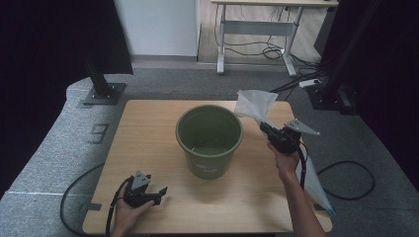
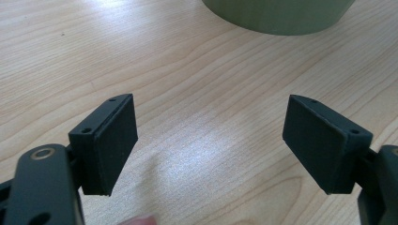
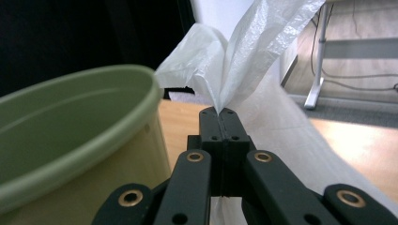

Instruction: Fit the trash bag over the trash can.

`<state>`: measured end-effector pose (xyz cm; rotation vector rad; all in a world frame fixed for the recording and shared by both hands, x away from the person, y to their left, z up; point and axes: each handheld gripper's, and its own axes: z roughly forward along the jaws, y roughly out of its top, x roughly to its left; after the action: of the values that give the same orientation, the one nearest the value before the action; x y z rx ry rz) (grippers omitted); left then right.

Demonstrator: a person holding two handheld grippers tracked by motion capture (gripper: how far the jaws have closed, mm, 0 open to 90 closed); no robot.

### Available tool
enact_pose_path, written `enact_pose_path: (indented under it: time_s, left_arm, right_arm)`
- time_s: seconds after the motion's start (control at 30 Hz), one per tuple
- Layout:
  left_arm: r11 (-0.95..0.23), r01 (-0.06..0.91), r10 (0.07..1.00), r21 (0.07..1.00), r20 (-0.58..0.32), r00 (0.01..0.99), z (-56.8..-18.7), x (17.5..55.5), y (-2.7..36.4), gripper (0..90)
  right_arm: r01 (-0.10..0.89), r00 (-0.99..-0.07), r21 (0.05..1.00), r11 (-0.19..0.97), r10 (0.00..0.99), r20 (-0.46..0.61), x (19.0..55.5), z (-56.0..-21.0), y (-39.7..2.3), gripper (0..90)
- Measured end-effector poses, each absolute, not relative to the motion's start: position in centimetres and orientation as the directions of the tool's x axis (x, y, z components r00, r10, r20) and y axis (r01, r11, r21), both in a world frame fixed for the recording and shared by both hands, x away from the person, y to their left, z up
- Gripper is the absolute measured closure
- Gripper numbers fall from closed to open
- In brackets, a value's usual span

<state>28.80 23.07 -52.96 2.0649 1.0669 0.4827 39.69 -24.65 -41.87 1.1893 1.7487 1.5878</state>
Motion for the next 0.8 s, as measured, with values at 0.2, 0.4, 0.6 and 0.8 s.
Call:
enact_pose_path:
  time_s: [0.2,0.4,0.6,0.8]
  left_arm:
    - [-0.369,0.531,0.814,0.763,-0.010,0.581,-53.0,28.8,23.0,17.8]
    - [-0.370,0.533,0.814,0.761,-0.012,0.581,-53.0,28.8,22.9,17.8]
    - [-0.371,0.537,0.814,0.758,-0.013,0.581,-53.1,28.8,22.9,17.8]
    - [-0.373,0.538,0.813,0.756,-0.013,0.582,-53.1,28.8,22.9,17.8]
  right_arm:
    - [0.223,-0.498,0.970,-0.094,0.845,0.196,39.1,-39.6,-25.1,89.0]
    - [0.174,-0.518,0.980,-0.096,0.838,0.174,38.4,-37.0,-24.8,89.0]
    - [0.142,-0.547,0.987,-0.080,0.824,0.145,37.8,-35.4,-23.5,89.0]
    - [0.122,-0.584,0.990,-0.065,0.802,0.125,37.0,-34.2,-22.0,89.0]
